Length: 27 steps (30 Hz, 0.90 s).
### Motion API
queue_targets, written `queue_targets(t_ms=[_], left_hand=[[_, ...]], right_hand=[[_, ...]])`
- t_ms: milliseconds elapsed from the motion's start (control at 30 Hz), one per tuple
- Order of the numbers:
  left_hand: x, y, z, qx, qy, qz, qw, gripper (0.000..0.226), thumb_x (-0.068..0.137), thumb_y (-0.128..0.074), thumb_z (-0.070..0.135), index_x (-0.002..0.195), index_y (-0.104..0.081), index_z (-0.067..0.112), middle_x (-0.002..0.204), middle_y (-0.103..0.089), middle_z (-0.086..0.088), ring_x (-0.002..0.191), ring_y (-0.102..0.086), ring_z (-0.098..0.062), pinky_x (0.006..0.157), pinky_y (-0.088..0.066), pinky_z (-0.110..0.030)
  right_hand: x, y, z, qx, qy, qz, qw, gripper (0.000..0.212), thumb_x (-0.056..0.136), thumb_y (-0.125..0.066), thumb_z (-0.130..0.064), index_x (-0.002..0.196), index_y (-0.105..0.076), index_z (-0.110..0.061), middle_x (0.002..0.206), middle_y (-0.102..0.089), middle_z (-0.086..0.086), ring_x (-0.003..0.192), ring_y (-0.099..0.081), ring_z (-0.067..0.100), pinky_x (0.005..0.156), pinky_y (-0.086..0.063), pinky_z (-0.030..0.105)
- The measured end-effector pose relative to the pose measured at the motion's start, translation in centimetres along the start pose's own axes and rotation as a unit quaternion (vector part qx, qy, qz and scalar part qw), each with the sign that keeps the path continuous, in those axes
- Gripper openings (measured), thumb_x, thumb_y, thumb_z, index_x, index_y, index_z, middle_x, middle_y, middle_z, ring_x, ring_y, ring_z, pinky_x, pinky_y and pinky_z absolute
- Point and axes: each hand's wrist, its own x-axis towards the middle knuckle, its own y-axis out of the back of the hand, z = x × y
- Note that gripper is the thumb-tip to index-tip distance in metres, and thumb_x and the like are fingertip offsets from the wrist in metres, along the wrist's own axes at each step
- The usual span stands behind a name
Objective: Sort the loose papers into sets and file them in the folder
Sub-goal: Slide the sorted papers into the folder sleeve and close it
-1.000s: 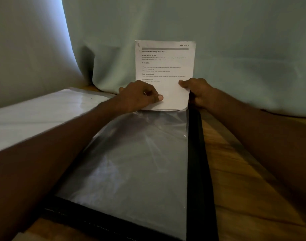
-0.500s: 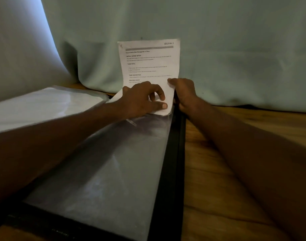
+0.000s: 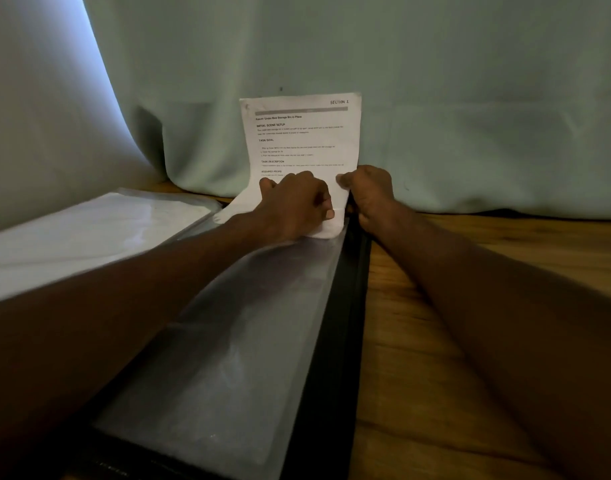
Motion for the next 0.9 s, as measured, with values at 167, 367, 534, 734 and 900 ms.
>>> queue_targets(t_ms=[167, 367, 534, 734, 900], left_hand=[[0.7, 0.4, 0.4, -0.033, 0.019, 0.055, 0.998, 0.012, 0.093, -0.064, 0.027, 0.083, -0.07, 0.027, 0.09, -0.062, 0.014, 0.096, -0.055, -0.011, 0.085, -0.02, -0.04], [0.4, 0.1, -0.6, -0.064, 0.028, 0.08, 0.994, 0.014, 0.096, -0.062, 0.031, 0.086, -0.071, 0.029, 0.091, -0.055, 0.014, 0.095, -0.05, -0.009, 0.082, -0.018, -0.038], [-0.1, 0.3, -0.3, -0.07, 0.006, 0.088, 0.994, 0.012, 0.097, -0.061, 0.025, 0.087, -0.068, 0.028, 0.093, -0.061, 0.014, 0.093, -0.052, -0.008, 0.082, -0.017, -0.036], [-0.4, 1.2, 0.0, -0.042, -0.043, 0.08, 0.995, 0.022, 0.087, -0.051, 0.006, 0.091, -0.061, 0.025, 0.087, -0.065, 0.015, 0.092, -0.056, -0.007, 0.073, -0.015, -0.037], [-0.1, 1.3, -0.2, -0.049, -0.018, 0.076, 0.996, 0.013, 0.099, -0.057, 0.035, 0.091, -0.062, 0.026, 0.089, -0.067, 0.011, 0.097, -0.058, -0.014, 0.088, -0.024, -0.042]], right_hand=[[-0.2, 0.3, -0.2, -0.017, 0.006, -0.055, 0.998, 0.024, 0.082, -0.064, 0.004, 0.106, -0.066, -0.001, 0.1, -0.074, 0.013, 0.078, -0.069, 0.029, 0.055, -0.055, 0.033], [0.0, 0.7, -1.1, -0.06, -0.024, -0.162, 0.985, 0.003, 0.088, -0.061, -0.008, 0.09, -0.061, -0.007, 0.072, -0.058, 0.009, 0.05, -0.047, 0.013, 0.041, -0.031, 0.021], [0.9, 0.9, -0.6, 0.013, -0.011, -0.106, 0.994, 0.025, 0.1, -0.055, -0.006, 0.123, -0.063, -0.01, 0.1, -0.073, 0.011, 0.057, -0.057, 0.015, 0.041, -0.036, 0.022], [0.9, 1.0, -0.6, -0.076, 0.007, -0.205, 0.976, 0.029, 0.094, -0.06, -0.004, 0.122, -0.067, -0.01, 0.095, -0.072, 0.011, 0.053, -0.049, 0.012, 0.045, -0.036, 0.021], [0.9, 0.9, -0.9, -0.081, -0.016, -0.218, 0.973, 0.02, 0.096, -0.064, -0.027, 0.097, -0.07, -0.008, 0.07, -0.061, 0.003, 0.053, -0.042, 0.011, 0.044, -0.032, 0.022]])
